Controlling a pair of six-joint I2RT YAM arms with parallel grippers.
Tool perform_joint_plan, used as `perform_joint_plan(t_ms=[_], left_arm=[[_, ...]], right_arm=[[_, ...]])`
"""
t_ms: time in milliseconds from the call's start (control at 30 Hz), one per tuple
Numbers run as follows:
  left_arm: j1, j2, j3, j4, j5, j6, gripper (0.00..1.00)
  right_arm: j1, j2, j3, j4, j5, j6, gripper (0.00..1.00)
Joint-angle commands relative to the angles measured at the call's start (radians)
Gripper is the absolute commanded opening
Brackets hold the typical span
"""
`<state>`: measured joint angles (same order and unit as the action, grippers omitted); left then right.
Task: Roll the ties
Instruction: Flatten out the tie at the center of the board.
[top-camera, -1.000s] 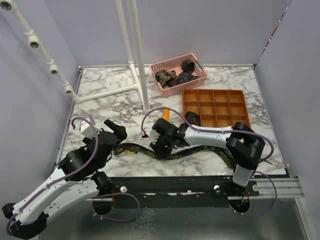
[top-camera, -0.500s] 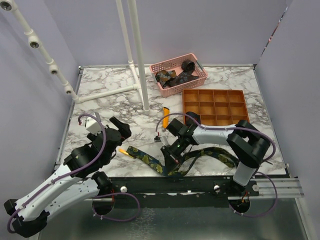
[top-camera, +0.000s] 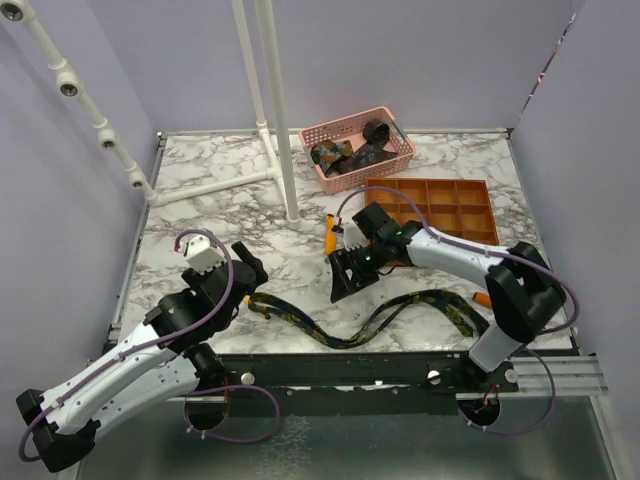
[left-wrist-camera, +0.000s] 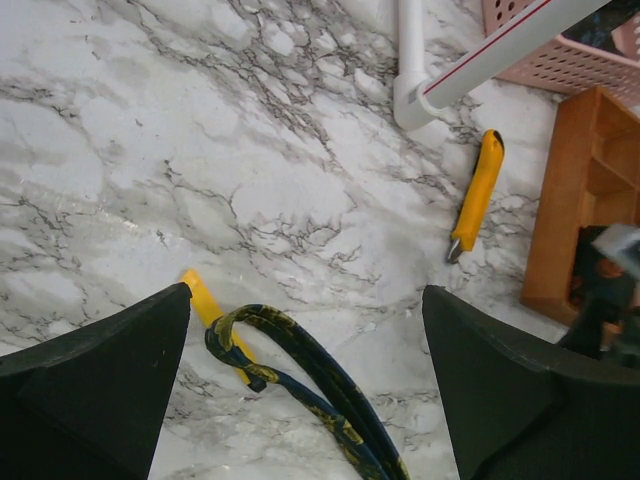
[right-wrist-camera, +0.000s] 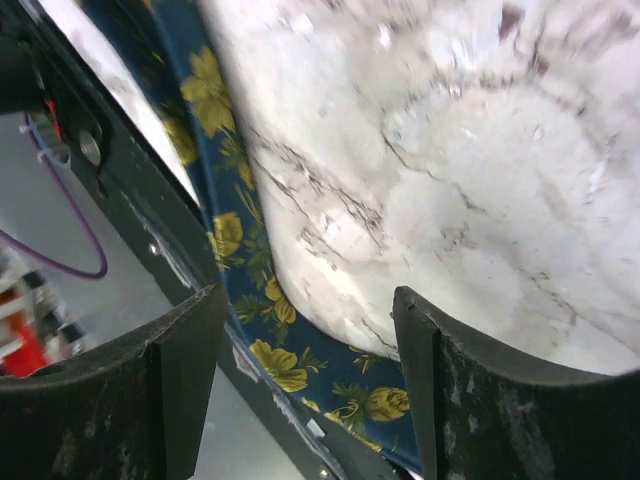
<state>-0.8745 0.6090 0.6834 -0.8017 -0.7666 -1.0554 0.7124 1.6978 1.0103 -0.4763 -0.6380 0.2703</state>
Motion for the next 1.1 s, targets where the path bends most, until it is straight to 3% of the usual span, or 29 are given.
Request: perform_joint_plan(t_ms=[0,100,233,567,733,833,933,1067], left_arm=[[-0.004,0.045,-0.008,0.002,0.024,0.02,0.99],[-0.005,0.064,-0.005,-0.008,0.024,0.003,0.99],[-0.005,0.037,-0.011,-0.011,0.021,-0.049,0.99],[-0.004,0.016,0.118,-0.126,-0.027,-0.035,0.99],[-0.005,-0.005,0.189,-0.194,-0.057,-0.02,0.99],[-0.005,-0.034,0.213,-0.219,-0.061,-0.026,0.99],[-0.004,-0.054,0.226,-0.243,-0.065,-0.031,0.99],[-0.005,-0.062,0.232,-0.259,-0.067,-0.034,0.99]], right_arm=[[0.089,-0.18,0.058,-0.024,0.254,-0.006,0.73],[0.241,-0.21,0.046,-0.009,0.376,-0.036,0.72],[0.393,-0.089,0.084,-0.008,0.548,-0.086,0.74],[0.412,0.188,0.272,0.126,0.577,-0.167,0.83],[0.412,0.302,0.351,0.134,0.506,-0.207,0.83],[0.412,0.365,0.405,0.117,0.499,-0.215,0.7],[0.412,0.412,0.441,0.107,0.439,-0.224,0.39],[0.414,0.412,0.435,0.144,0.211,-0.209,0.16]])
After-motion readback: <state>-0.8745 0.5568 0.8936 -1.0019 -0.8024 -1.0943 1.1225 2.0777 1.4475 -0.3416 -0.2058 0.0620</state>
